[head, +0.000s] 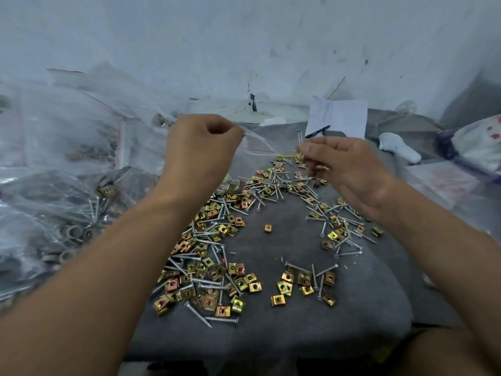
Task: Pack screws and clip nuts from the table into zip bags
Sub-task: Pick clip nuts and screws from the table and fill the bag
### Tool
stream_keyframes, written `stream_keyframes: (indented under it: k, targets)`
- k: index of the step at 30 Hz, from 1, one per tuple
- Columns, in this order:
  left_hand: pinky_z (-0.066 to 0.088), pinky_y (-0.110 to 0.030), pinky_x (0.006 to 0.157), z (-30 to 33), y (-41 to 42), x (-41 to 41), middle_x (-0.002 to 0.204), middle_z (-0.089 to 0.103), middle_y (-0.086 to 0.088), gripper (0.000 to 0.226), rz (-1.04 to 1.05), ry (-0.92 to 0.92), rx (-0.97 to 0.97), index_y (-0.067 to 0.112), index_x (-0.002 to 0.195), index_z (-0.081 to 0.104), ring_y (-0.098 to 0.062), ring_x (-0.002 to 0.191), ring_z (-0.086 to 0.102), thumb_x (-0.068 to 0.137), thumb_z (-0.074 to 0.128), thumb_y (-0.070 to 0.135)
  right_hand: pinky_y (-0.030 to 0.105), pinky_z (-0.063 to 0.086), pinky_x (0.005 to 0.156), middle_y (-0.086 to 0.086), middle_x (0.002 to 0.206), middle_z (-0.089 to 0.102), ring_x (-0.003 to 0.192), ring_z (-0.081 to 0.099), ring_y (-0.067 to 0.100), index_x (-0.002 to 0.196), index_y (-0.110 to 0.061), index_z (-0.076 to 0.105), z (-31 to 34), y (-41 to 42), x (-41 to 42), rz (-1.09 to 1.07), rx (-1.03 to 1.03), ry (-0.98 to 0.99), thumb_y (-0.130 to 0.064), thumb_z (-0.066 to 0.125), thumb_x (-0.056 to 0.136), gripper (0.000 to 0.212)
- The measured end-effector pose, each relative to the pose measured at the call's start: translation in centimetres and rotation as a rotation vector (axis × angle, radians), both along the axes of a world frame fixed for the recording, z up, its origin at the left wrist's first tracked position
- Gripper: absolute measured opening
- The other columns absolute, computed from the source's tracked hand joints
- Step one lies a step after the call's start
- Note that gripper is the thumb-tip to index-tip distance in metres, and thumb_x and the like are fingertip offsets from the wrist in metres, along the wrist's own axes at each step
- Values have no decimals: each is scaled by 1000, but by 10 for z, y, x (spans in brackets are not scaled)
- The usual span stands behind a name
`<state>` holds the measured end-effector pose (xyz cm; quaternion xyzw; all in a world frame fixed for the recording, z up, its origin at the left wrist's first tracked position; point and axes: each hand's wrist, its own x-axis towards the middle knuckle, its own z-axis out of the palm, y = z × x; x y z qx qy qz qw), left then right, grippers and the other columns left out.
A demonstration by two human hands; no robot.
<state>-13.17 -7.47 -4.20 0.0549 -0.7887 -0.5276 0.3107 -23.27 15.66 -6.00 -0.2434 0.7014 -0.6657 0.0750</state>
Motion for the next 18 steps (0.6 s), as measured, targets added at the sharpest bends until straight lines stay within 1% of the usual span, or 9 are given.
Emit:
stream_keyframes:
  k: [2, 4, 6, 8, 10, 14, 15, 16, 18]
  targets:
    - [52, -32, 63, 0, 5, 0, 61, 69, 8, 18, -22, -11, -59, 23, 88, 83, -7, 58, 57, 95, 67, 20, 29, 54, 70, 2, 82, 69, 72, 60, 13, 91, -15, 81, 4, -6, 6, 44, -154, -36, -33, 91, 71, 29]
    - [47, -27, 57, -1, 12, 1, 65, 70, 1, 17, -49, -21, -96, 24, 86, 82, -7, 54, 55, 94, 67, 21, 28, 53, 68, 1, 79, 67, 71, 58, 13, 89, -17, 78, 9, -11, 14, 52, -204, 20, -23, 84, 79, 13]
    - [46, -22, 52, -1, 17, 2, 69, 72, -2, 18, -60, -20, -117, 24, 85, 82, -8, 54, 55, 94, 66, 21, 28, 54, 71, -1, 79, 69, 73, 61, 12, 90, -18, 77, 12, -16, 24, -10, -65, 246, -17, 80, 86, 5]
    - [45, -16, 48, 0, 19, 3, 69, 73, 0, 18, -59, -12, -139, 25, 85, 82, -6, 54, 56, 94, 67, 22, 33, 55, 74, 2, 84, 70, 77, 63, 14, 90, -17, 77, 12, -19, 32, -106, 169, 538, -17, 81, 87, 5]
    - [45, -20, 51, 2, 19, 4, 69, 73, 2, 17, -56, -10, -168, 25, 85, 82, -6, 56, 57, 94, 67, 25, 37, 52, 80, 2, 91, 66, 85, 61, 17, 89, -22, 77, 13, -23, 35, -191, 346, 728, -21, 82, 85, 7]
    - [49, -33, 55, 4, 18, 6, 67, 73, 4, 17, -66, -10, -193, 25, 88, 82, -16, 60, 63, 96, 67, 24, 34, 48, 88, -1, 99, 59, 99, 57, 16, 93, -23, 78, 16, -32, 41, -266, 459, 856, -27, 81, 87, 8]
    - [44, -29, 49, 4, 18, 6, 63, 71, 8, 17, -73, -7, -193, 25, 88, 83, -12, 54, 60, 96, 67, 22, 34, 48, 88, -1, 101, 59, 101, 57, 16, 93, -22, 78, 16, -34, 43, -271, 480, 886, -27, 81, 87, 9]
    - [36, -19, 44, 4, 18, 6, 58, 67, 14, 18, -81, -6, -199, 24, 89, 83, -7, 48, 55, 95, 66, 20, 34, 48, 88, -2, 102, 59, 101, 58, 16, 94, -21, 78, 17, -36, 44, -272, 501, 919, -27, 81, 87, 9]
    - [31, -7, 44, 6, 19, 7, 50, 59, 22, 19, -97, -9, -227, 22, 93, 83, 4, 44, 51, 95, 66, 17, 36, 48, 87, -2, 105, 59, 101, 58, 16, 94, -19, 78, 19, -39, 45, -287, 572, 1001, -28, 79, 88, 11]
